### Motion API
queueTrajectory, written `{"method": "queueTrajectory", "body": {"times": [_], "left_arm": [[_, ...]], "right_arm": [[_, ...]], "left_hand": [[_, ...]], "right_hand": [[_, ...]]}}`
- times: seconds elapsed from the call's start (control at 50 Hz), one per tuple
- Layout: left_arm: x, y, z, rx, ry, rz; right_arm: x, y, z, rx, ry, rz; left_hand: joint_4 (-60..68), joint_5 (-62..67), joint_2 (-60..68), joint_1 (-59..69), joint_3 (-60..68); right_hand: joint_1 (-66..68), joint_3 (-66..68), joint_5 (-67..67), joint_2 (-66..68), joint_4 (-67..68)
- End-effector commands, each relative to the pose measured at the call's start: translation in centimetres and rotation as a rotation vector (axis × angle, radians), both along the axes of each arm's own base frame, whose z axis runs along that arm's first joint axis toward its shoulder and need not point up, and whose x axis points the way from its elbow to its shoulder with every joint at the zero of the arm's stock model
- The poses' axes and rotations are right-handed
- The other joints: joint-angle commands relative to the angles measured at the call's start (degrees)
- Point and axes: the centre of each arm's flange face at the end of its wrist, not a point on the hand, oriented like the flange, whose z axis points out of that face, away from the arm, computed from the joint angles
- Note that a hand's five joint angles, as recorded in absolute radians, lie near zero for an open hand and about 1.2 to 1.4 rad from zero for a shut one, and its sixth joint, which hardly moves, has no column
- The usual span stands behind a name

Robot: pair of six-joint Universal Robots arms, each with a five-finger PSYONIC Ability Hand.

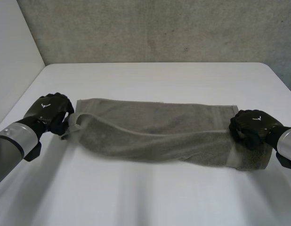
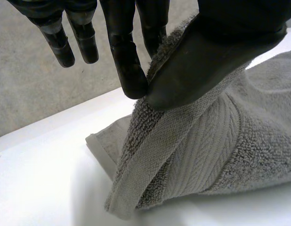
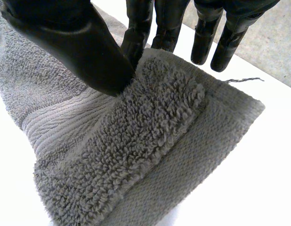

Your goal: Fold the towel.

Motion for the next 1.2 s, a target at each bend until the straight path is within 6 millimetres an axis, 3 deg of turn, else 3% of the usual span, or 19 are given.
{"method": "queueTrajectory", "body": {"times": [0.02,0.18,0.2,0.22,0.26,0.38,0.4,0.5,0.52,0.6,0.66,0.82,0.86,0.92,0.94,1.0,1.06,1.12,1.2], "left_arm": [[0.5,-0.7,-0.6,0.016,0.006,0.010],[0.8,-2.3,-1.2,0.023,0.023,0.034],[1.0,-1.6,-0.8,0.023,0.021,0.044],[1.0,-3.0,-1.5,0.029,0.015,0.050],[1.2,-2.9,-1.4,0.029,0.029,0.045],[0.8,-5.2,-2.5,0.033,0.040,0.039],[0.3,-6.5,-3.0,0.039,0.026,0.028],[0.7,-7.4,-4.0,0.071,0.037,0.060],[0.9,-8.4,-4.8,0.076,0.044,0.073],[0.7,-10.2,-5.5,0.059,0.028,0.089],[0.3,-10.2,-5.9,0.062,0.025,0.078],[-0.2,-11.7,-6.7,0.019,-0.016,0.101],[-0.2,-11.3,-6.8,0.031,-0.016,0.099],[0.1,-12.4,-7.4,0.028,-0.022,0.135],[-0.2,-12.4,-7.7,0.011,-0.046,0.118],[0.0,-12.6,-8.1,0.008,-0.062,0.139],[-0.3,-12.4,-8.1,0.018,-0.062,0.141],[-0.2,-12.7,-7.8,0.007,-0.093,0.156],[-0.5,-12.4,-7.7,-0.013,-0.103,0.163]], "right_arm": [[-0.8,-1.0,0.0,-0.001,-0.014,-0.006],[-0.5,-1.7,1.0,-0.007,-0.021,0.003],[-0.5,-1.6,1.2,-0.006,-0.024,0.012],[-0.5,-2.5,0.9,-0.012,-0.026,-0.009],[-0.1,-2.4,1.0,-0.029,-0.016,0.007],[0.7,-4.7,1.1,-0.074,-0.024,0.011],[1.0,-6.0,0.9,-0.098,-0.019,0.008],[1.0,-7.3,0.5,-0.126,-0.008,0.000],[2.2,-8.0,-0.4,-0.145,-0.002,0.015],[2.8,-9.7,-0.9,-0.187,0.013,0.011],[3.5,-9.8,-1.0,-0.214,0.027,0.014],[4.3,-12.9,-1.6,-0.297,0.048,0.025],[5.2,-12.1,-1.2,-0.289,0.050,0.037],[4.9,-14.0,-1.8,-0.335,0.055,0.021],[5.0,-14.5,-2.6,-0.342,0.052,0.010],[5.2,-14.7,-2.8,-0.355,0.068,0.013],[6.1,-15.0,-3.6,-0.402,0.077,0.018],[6.2,-15.6,-3.6,-0.420,0.078,0.016],[7.4,-14.6,-4.4,-0.398,0.077,0.049]], "left_hand": [[-3.5,2.5,1.9,5.9,-3.1],[-3.5,1.4,0.8,4.8,-3.0],[-3.5,1.7,1.1,5.1,-3.0],[-3.5,1.3,0.7,4.7,-3.0],[-3.5,1.4,0.8,4.8,-3.0],[-3.5,1.2,0.6,4.6,-3.0],[-3.5,1.4,0.7,4.7,-3.0],[-3.5,1.7,1.1,5.0,-3.0],[-3.5,1.9,1.4,5.3,-3.0],[-3.5,2.2,1.7,5.6,-3.0],[-3.5,0.5,0.0,4.0,-3.0],[-3.5,-0.7,-1.1,2.9,-3.0],[-3.5,-0.9,-1.3,2.7,-3.0],[-3.5,-0.1,-0.6,3.4,-3.0],[-3.5,-5.9,-6.4,-2.4,-3.0],[-3.5,1.4,0.9,4.9,-3.0],[-3.5,-3.3,-3.8,0.1,-3.0],[-3.5,0.7,0.2,4.2,-3.0],[-3.5,0.4,-0.2,3.8,-3.0]], "right_hand": [[1.7,-2.9,2.4,3.6,-3.4],[2.7,-2.8,3.5,4.7,-3.4],[2.3,-2.8,3.0,4.3,-3.4],[2.5,-2.8,3.3,4.5,-3.4],[1.7,-2.8,2.4,3.7,-3.4],[2.1,-2.8,2.9,4.1,-3.4],[1.9,-2.8,2.7,3.9,-3.4],[2.8,-2.8,3.4,4.7,-3.4],[2.7,-2.8,3.4,4.7,-3.4],[2.6,-2.9,3.1,4.6,-3.4],[2.2,-2.9,2.8,4.2,-3.5],[1.5,-2.9,2.0,3.5,-3.4],[1.3,-2.9,1.8,3.3,-3.5],[1.7,-2.9,2.2,3.8,-3.5],[0.9,-2.9,1.3,2.9,-3.5],[2.1,-2.8,2.5,4.1,-3.4],[0.2,-2.8,0.6,2.2,-3.4],[1.7,-2.8,2.3,3.7,-3.4],[1.3,-2.9,2.0,3.3,-3.4]]}}
